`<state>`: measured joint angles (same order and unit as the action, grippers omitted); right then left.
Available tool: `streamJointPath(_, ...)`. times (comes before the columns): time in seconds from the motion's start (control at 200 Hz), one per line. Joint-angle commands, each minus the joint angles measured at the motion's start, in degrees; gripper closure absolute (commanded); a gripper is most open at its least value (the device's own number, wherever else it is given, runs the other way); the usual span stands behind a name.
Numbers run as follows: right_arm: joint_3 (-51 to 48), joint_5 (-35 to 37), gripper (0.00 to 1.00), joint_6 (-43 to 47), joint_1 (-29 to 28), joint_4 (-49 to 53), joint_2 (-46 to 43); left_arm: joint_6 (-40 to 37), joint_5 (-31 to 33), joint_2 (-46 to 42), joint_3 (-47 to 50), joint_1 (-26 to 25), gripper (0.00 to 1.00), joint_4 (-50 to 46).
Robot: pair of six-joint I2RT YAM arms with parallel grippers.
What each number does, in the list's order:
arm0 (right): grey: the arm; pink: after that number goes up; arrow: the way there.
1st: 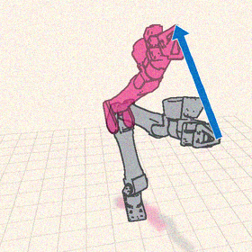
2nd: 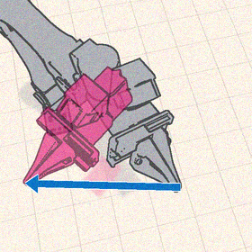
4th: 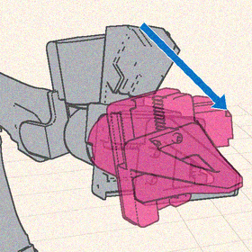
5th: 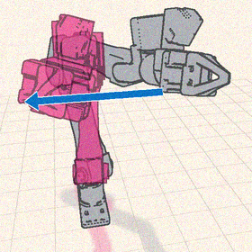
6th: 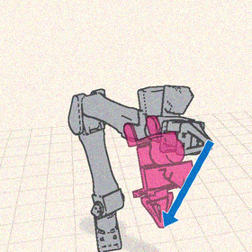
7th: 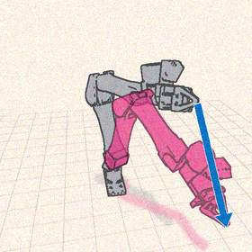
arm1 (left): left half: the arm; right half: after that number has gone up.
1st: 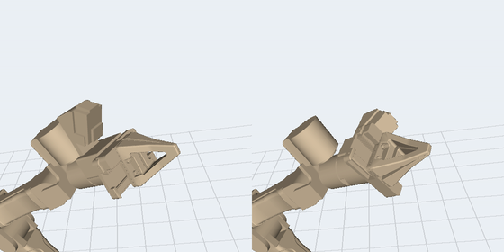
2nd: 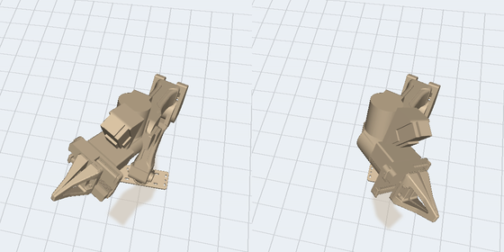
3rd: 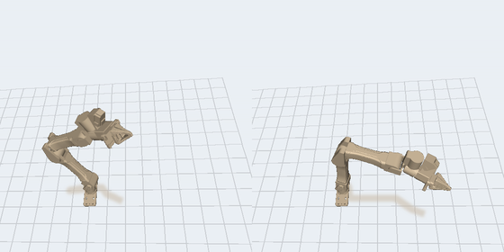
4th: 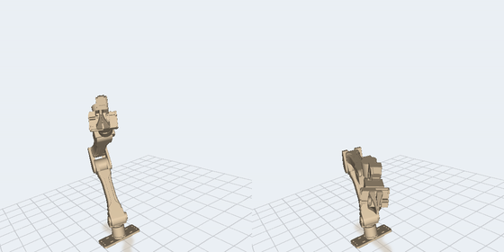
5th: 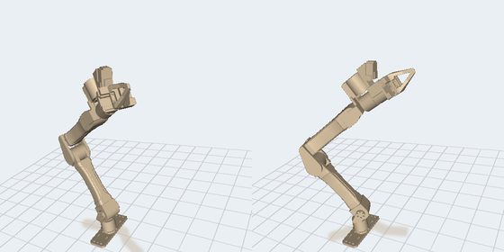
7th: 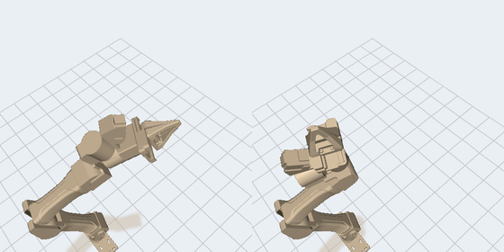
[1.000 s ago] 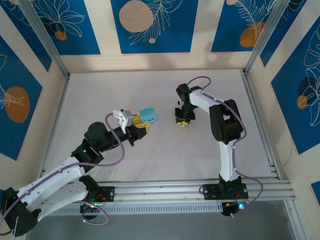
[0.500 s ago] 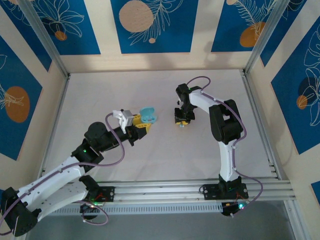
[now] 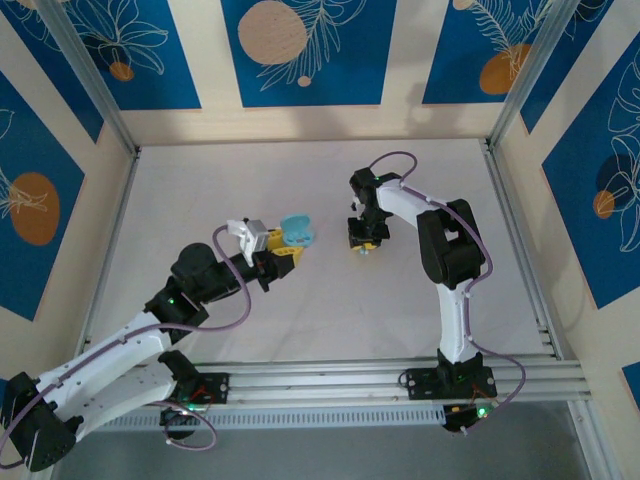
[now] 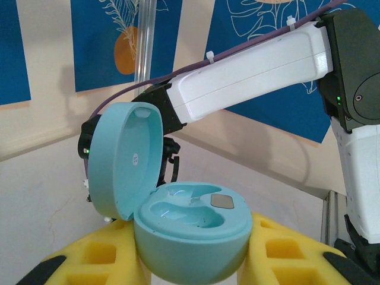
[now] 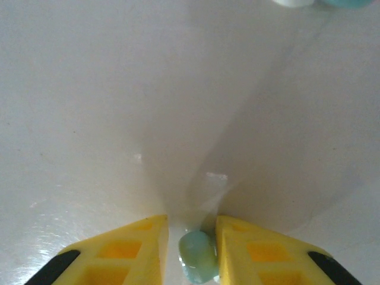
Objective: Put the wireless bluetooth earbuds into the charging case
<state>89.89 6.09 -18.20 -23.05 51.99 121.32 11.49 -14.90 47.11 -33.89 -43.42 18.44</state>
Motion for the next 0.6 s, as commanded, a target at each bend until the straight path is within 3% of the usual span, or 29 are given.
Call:
streamJointPath(0.0, -0.78, 0.55, 0.75, 1.32, -0.83, 3.38, -0.01, 0.73, 0.04, 0.17, -1.17, -0.35, 0.76, 2.56)
streamJointPath(0.595, 1.05, 4.97, 0.75, 2.98, -2.82, 7.33, 1.12, 1.06, -0.05, 0.10, -1.17, -0.35, 0.76, 2.48)
